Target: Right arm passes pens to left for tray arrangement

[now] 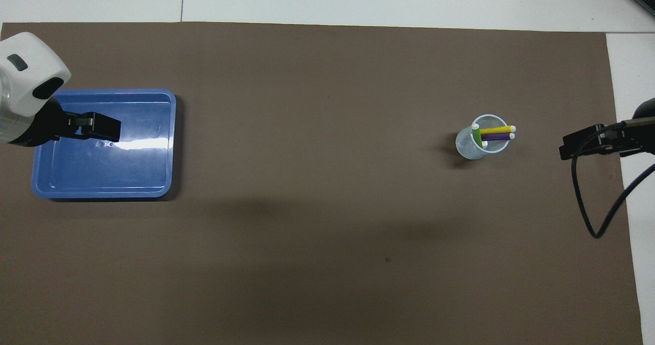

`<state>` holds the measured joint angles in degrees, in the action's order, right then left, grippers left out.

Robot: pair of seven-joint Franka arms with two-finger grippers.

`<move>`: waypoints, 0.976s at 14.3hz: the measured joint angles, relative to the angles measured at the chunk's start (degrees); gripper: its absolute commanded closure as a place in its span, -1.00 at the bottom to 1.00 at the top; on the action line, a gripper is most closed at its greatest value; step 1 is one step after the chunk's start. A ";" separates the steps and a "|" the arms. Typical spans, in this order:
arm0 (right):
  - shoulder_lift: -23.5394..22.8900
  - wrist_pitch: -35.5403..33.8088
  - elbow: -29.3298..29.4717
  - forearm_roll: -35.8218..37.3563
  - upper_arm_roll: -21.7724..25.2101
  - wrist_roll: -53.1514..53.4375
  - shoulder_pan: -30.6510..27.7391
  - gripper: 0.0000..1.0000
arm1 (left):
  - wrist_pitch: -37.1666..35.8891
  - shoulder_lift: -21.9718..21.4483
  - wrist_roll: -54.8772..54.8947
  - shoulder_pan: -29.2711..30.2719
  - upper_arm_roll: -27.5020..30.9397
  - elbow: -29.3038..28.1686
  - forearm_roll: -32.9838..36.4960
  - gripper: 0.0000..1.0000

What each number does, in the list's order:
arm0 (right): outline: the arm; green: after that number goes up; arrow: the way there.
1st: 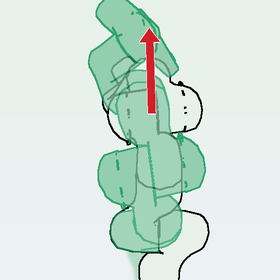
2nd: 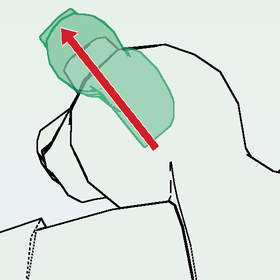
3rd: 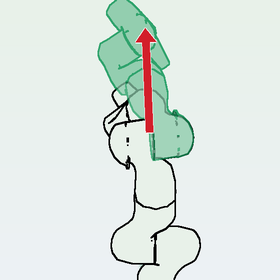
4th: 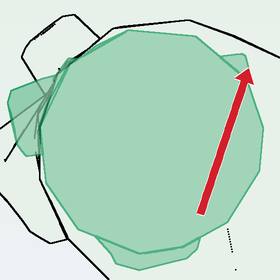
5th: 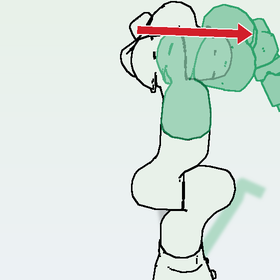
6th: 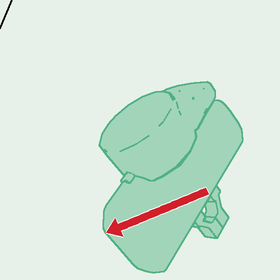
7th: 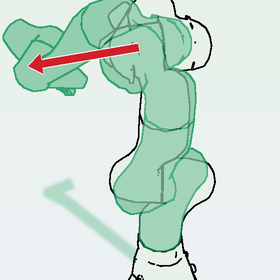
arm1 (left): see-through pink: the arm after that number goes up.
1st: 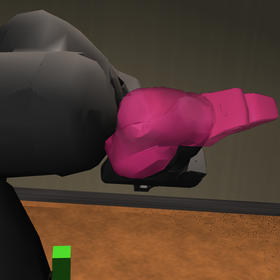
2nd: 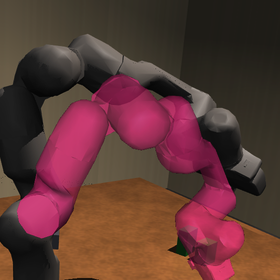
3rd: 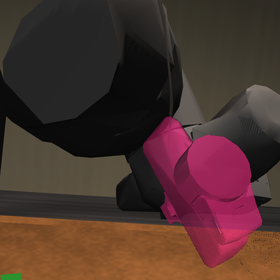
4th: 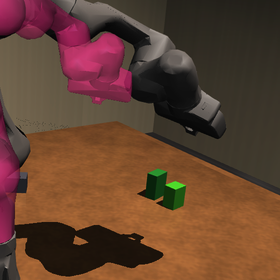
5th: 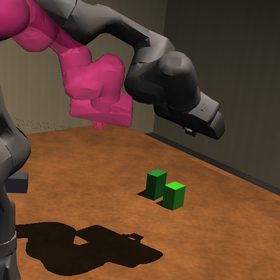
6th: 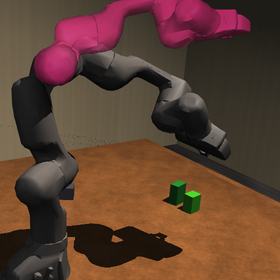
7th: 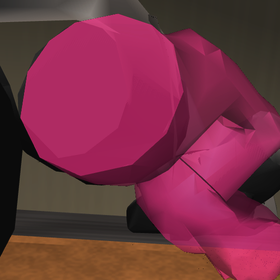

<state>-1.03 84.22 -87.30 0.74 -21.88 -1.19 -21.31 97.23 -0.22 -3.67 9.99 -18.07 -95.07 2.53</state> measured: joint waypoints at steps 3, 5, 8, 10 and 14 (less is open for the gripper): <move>0.48 -0.91 -0.02 0.00 -0.09 0.00 0.01 -1.00 | -0.34 -0.07 0.01 0.00 0.00 -0.04 0.00 -1.00; 0.58 -0.77 -0.29 0.00 -0.10 0.00 0.01 -1.00 | -0.22 -0.34 0.38 0.02 0.04 -0.76 0.00 -1.00; 0.59 2.00 -1.40 0.00 -0.10 0.00 0.02 -1.00 | 1.52 -1.24 1.57 0.28 0.31 -3.29 0.00 -1.00; 0.56 4.41 -2.21 0.00 -0.12 1.53 0.38 -0.98 | 2.12 -1.52 1.86 0.35 0.39 -4.06 0.00 -1.00; -0.88 8.14 -3.15 0.14 -0.18 12.72 4.08 -0.97 | 2.13 -1.88 2.07 0.36 0.39 -4.35 0.00 -1.00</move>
<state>-1.90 92.37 -90.45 0.88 -22.06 11.53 -17.23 99.36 -2.10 -1.59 10.36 -17.68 -99.43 2.53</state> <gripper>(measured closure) 0.009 0.000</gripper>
